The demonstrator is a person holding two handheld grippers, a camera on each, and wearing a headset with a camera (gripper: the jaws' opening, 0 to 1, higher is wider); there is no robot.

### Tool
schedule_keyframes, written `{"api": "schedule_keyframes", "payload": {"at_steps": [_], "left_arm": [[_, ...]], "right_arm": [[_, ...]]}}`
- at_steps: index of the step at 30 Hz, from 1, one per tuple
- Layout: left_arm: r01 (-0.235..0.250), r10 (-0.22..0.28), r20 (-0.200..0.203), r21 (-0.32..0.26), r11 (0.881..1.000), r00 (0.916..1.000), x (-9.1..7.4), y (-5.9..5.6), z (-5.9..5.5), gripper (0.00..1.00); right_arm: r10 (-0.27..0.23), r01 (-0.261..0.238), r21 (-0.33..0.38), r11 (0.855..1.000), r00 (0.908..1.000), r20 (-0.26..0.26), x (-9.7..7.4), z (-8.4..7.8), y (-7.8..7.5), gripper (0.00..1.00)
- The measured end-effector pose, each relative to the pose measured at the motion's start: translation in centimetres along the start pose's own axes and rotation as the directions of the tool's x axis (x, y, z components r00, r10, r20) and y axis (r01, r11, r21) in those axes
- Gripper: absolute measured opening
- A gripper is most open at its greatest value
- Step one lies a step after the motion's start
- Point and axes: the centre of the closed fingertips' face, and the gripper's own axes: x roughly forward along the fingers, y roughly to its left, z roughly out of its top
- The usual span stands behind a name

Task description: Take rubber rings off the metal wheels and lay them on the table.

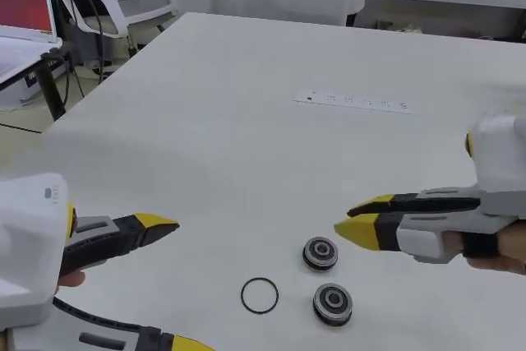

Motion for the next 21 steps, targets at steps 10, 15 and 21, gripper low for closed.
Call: {"api": "schedule_keyframes", "payload": {"at_steps": [10,15,21], "left_arm": [[0.008,-0.010,0.039,0.069,0.998,0.9992,-0.3,-0.4,1.5,0.89],[0.003,-0.005,0.015,0.125,0.992,0.9999,-0.4,-0.3,2.1,0.89],[0.012,-0.025,0.075,0.159,0.987,0.9969,-0.3,-0.1,5.7,0.88]], "right_arm": [[-0.034,0.035,0.086,0.996,0.9994,-0.009,-0.2,-2.6,-2.0,0.18],[-0.041,0.043,0.102,0.994,0.9990,-0.018,-0.2,-3.1,-2.5,0.18],[-0.061,0.067,0.107,0.992,0.9965,-0.056,-0.2,-4.3,-2.9,0.17]]}}
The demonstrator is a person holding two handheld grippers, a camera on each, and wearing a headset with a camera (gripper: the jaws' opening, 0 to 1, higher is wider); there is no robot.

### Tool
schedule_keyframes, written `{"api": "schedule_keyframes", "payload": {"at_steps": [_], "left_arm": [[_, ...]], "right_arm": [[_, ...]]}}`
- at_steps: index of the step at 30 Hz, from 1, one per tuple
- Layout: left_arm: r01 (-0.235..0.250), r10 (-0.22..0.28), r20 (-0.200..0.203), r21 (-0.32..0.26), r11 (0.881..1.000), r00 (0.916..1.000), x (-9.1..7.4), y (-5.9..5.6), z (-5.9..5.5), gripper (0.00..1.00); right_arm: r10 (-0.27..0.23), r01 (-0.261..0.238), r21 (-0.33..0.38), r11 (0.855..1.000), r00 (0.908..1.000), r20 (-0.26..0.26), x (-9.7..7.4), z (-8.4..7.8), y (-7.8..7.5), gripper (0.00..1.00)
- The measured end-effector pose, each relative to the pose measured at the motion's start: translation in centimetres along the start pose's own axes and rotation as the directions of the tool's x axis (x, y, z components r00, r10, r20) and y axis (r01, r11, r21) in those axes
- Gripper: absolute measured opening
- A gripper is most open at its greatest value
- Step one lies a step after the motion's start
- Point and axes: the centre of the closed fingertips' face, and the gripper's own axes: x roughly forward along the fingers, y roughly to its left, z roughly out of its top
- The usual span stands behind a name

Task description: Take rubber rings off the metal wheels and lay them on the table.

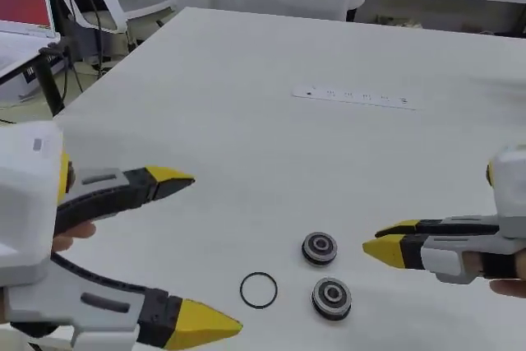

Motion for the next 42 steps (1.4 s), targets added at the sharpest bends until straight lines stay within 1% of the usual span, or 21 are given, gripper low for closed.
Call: {"api": "schedule_keyframes", "payload": {"at_steps": [2,4,7,9,12,15,16,17,18,21,24,26,28,31,33,35,36,38,39,42], "left_arm": [[-0.008,0.008,0.021,0.021,1.000,0.9997,0.2,0.5,1.2,0.89],[-0.007,0.006,0.024,0.047,0.999,0.9997,0.5,0.8,2.1,0.88],[0.007,-0.007,0.005,0.082,0.997,1.0000,1.2,1.1,2.5,0.88],[0.040,-0.040,-0.008,0.106,0.994,0.9992,2.1,0.8,2.8,0.88],[0.083,-0.082,-0.013,0.116,0.990,0.9966,3.5,0.3,3.4,0.87],[0.117,-0.115,-0.028,0.146,0.982,0.9930,4.8,0.1,3.8,0.87],[0.124,-0.122,-0.022,0.151,0.981,0.9923,5.3,0.0,3.9,0.87],[0.136,-0.136,-0.008,0.159,0.978,0.9907,6.0,-0.1,4.2,0.85],[0.142,-0.143,-0.004,0.156,0.977,0.9897,6.4,-0.1,4.2,0.83],[0.173,-0.175,-0.002,0.148,0.974,0.9846,8.3,-0.4,3.9,0.77],[0.181,-0.183,-0.004,0.149,0.972,0.9832,9.8,-0.3,3.6,0.75],[0.185,-0.186,-0.001,0.144,0.972,0.9825,10.5,-0.3,3.4,0.73],[0.200,-0.201,0.001,0.122,0.972,0.9795,11.3,-0.5,3.0,0.71],[0.208,-0.209,-0.001,0.099,0.973,0.9779,12.1,-0.7,2.4,0.69],[0.206,-0.207,-0.005,0.090,0.974,0.9784,12.6,-0.7,1.9,0.68],[0.199,-0.200,-0.001,0.081,0.977,0.9798,12.9,-0.8,1.3,0.67],[0.190,-0.190,0.000,0.078,0.979,0.9817,13.2,-0.7,0.8,0.66],[0.183,-0.182,-0.013,0.081,0.980,0.9832,13.4,-0.8,-0.1,0.64],[0.179,-0.177,-0.026,0.082,0.980,0.9839,13.5,-0.9,-0.9,0.63],[0.189,-0.186,-0.047,0.083,0.978,0.9814,13.5,-1.4,-2.2,0.58]], "right_arm": [[-0.004,0.004,-0.007,1.000,0.9998,-0.017,0.1,-0.4,0.0,0.17],[-0.002,0.002,-0.008,1.000,0.9997,-0.025,0.3,-0.7,0.1,0.17],[0.002,-0.003,-0.027,1.000,0.9988,-0.049,0.6,-1.2,0.3,0.17],[0.007,-0.009,-0.031,0.999,0.9981,-0.061,0.7,-1.5,0.4,0.17],[0.013,-0.017,-0.047,0.999,0.9959,-0.089,0.9,-2.1,0.5,0.17],[0.012,-0.018,-0.058,0.998,0.9944,-0.106,1.0,-2.5,0.4,0.17],[0.014,-0.020,-0.060,0.998,0.9938,-0.110,1.0,-2.6,0.4,0.17],[0.016,-0.023,-0.060,0.998,0.9935,-0.112,1.0,-2.7,0.4,0.17],[0.018,-0.025,-0.060,0.998,0.9930,-0.117,1.1,-2.8,0.4,0.17],[0.018,-0.027,-0.066,0.997,0.9913,-0.130,1.2,-3.2,0.2,0.17],[0.022,-0.032,-0.071,0.997,0.9897,-0.142,1.3,-3.5,0.2,0.16],[0.020,-0.031,-0.076,0.997,0.9884,-0.150,1.4,-3.7,0.2,0.16],[0.023,-0.036,-0.078,0.996,0.9874,-0.156,1.5,-3.9,0.2,0.16],[0.026,-0.041,-0.083,0.996,0.9859,-0.165,1.6,-4.1,0.4,0.16],[0.029,-0.044,-0.084,0.996,0.9852,-0.169,1.7,-4.2,0.4,0.16],[0.033,-0.048,-0.084,0.995,0.9847,-0.171,1.8,-4.3,0.4,0.16],[0.036,-0.051,-0.083,0.995,0.9841,-0.174,1.8,-4.4,0.5,0.16],[0.039,-0.054,-0.083,0.995,0.9831,-0.179,1.9,-4.5,0.4,0.16],[0.041,-0.057,-0.083,0.995,0.9824,-0.182,2.0,-4.6,0.5,0.16],[0.048,-0.066,-0.084,0.994,0.9797,-0.195,2.2,-4.9,0.8,0.16]]}}
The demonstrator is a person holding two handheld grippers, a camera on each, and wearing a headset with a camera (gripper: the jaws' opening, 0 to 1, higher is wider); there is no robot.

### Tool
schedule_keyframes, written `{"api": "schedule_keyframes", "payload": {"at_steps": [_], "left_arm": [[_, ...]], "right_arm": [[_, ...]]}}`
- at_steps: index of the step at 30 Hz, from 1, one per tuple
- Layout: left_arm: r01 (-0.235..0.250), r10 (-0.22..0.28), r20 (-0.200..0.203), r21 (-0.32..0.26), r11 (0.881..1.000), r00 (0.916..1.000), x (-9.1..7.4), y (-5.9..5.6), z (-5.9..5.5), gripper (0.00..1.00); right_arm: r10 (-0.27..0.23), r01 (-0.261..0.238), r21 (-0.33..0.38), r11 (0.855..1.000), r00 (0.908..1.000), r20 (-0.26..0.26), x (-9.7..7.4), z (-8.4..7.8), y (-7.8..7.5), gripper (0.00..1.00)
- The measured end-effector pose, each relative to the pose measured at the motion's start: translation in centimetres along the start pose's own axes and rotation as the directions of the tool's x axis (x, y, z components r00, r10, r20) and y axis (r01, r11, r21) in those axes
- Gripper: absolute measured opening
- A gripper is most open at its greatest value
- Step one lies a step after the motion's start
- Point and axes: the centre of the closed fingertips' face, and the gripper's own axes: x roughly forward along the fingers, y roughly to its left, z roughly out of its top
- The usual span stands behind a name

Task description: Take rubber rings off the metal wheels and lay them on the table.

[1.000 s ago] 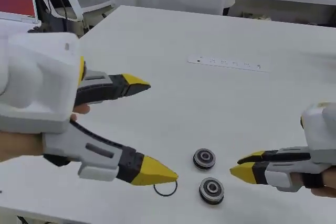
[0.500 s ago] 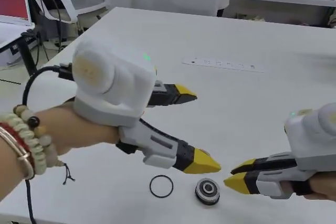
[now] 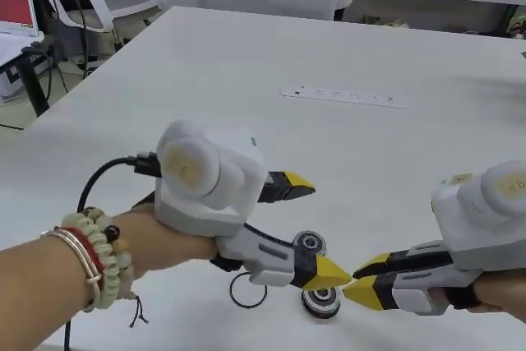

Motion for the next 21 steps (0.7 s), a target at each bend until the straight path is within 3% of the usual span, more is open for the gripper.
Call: {"api": "schedule_keyframes", "payload": {"at_steps": [7,13,16,21], "left_arm": [[0.016,-0.016,-0.042,-0.002,1.000,0.9990,0.4,-0.4,-1.9,0.49],[0.040,-0.041,-0.043,-0.008,0.999,0.9982,1.2,-1.2,-2.1,0.42],[0.066,-0.064,-0.076,0.029,0.997,0.9951,1.5,-2.0,-2.9,0.37],[0.065,-0.063,-0.091,0.013,0.998,0.9939,2.0,-1.8,-3.6,0.28]], "right_arm": [[0.022,-0.022,-0.012,1.000,0.9994,-0.027,0.6,-0.6,0.6,0.16],[0.050,-0.052,-0.036,0.998,0.9974,-0.051,1.2,-1.0,1.5,0.16],[0.052,-0.056,-0.053,0.997,0.9968,-0.060,1.6,-1.2,1.8,0.17],[0.040,-0.044,-0.075,0.996,0.9976,-0.056,1.6,-1.1,1.6,0.17]]}}
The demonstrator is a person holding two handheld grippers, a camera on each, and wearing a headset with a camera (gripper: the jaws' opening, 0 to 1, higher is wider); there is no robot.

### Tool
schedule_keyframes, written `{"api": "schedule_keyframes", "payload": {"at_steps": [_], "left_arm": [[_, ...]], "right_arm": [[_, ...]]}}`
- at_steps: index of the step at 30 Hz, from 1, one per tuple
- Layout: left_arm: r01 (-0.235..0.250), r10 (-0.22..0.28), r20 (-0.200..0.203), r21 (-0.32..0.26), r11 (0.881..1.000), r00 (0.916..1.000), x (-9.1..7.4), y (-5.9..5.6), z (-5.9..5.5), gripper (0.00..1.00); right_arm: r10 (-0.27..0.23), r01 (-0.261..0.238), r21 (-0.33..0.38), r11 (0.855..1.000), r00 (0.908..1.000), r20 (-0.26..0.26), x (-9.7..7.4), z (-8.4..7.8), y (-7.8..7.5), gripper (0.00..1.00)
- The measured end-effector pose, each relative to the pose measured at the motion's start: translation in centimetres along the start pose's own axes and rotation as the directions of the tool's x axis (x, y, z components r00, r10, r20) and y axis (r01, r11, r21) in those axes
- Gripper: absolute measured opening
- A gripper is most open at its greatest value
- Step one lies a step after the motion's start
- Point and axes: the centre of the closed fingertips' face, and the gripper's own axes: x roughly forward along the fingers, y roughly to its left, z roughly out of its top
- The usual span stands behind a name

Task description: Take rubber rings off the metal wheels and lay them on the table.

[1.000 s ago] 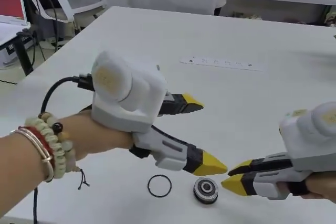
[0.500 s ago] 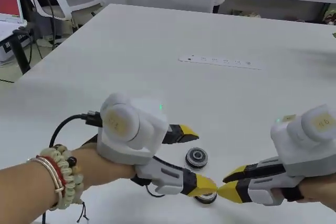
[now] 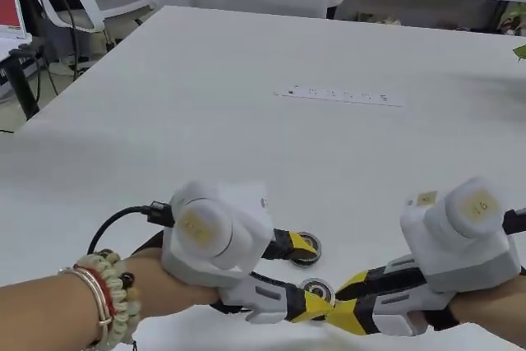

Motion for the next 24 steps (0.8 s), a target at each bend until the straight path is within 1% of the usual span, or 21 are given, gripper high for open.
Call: {"api": "schedule_keyframes", "payload": {"at_steps": [2,3,6,11,15,20,21,22,24], "left_arm": [[-0.017,0.017,-0.002,-0.034,0.999,0.9999,0.2,0.5,-0.2,0.24],[-0.021,0.020,-0.002,-0.037,0.999,0.9998,0.2,0.6,-0.2,0.23],[-0.018,0.018,0.001,-0.035,0.999,0.9998,0.1,0.4,-0.3,0.21],[0.007,-0.008,-0.028,-0.036,0.999,0.9996,0.4,-0.2,-1.1,0.17],[0.015,-0.016,-0.043,-0.018,1.000,0.9990,0.4,-0.4,-1.4,0.14],[0.026,-0.027,-0.036,-0.032,0.999,0.9990,0.4,-0.6,-1.4,0.11],[0.019,-0.020,-0.036,-0.028,0.999,0.9991,0.4,-0.5,-1.4,0.10],[0.020,-0.021,-0.039,-0.010,1.000,0.9990,0.4,-0.6,-1.4,0.10],[0.026,-0.026,-0.041,-0.015,1.000,0.9988,0.4,-0.7,-1.4,0.09]], "right_arm": [[-0.002,0.002,0.001,1.000,1.0000,0.003,0.0,0.0,-0.1,0.16],[-0.012,0.012,-0.003,1.000,0.9999,0.002,0.0,0.0,-0.3,0.17],[-0.020,0.020,-0.009,1.000,0.9998,0.002,0.0,0.0,-0.4,0.18],[-0.018,0.019,-0.024,1.000,0.9998,0.008,0.2,0.1,-0.3,0.20],[-0.031,0.032,-0.045,0.998,0.9993,0.019,0.4,0.3,-0.5,0.27],[-0.023,0.024,-0.062,0.998,0.9996,0.014,0.7,0.2,-0.2,0.25],[-0.024,0.025,-0.071,0.997,0.9996,0.012,0.8,0.1,-0.1,0.24],[-0.029,0.031,-0.090,0.995,0.9995,0.015,0.9,0.2,-0.2,0.24],[-0.030,0.031,-0.102,0.994,0.9995,0.012,0.9,0.2,-0.2,0.23]]}}
